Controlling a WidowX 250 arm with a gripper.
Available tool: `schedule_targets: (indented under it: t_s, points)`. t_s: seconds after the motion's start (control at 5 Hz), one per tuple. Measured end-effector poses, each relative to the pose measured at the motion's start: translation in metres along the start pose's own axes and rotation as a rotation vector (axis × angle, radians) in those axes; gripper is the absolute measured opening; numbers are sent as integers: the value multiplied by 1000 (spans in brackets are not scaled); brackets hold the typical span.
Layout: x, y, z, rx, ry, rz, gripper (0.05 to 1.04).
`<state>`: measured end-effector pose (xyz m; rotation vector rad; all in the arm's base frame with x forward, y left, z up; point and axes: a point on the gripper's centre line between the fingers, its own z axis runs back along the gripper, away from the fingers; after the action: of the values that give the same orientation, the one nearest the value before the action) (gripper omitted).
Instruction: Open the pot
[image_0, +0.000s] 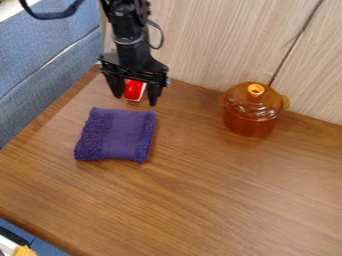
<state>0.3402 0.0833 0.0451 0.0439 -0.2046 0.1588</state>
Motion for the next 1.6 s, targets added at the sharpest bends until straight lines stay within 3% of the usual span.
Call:
schedule_targets:
  t_s: [0.4,0.8,1.0,1.2,1.6]
  points:
    - [22,-56,16,-103,-70,-185,1000]
    - [58,-120,51,-204,-204,-383,1000]
    - [70,-141,46,-224,-206,-438,1000]
    - [72,-157,35,-235,-175,-478,1000]
    - [65,-157,12,-182,-97,-500,1000]
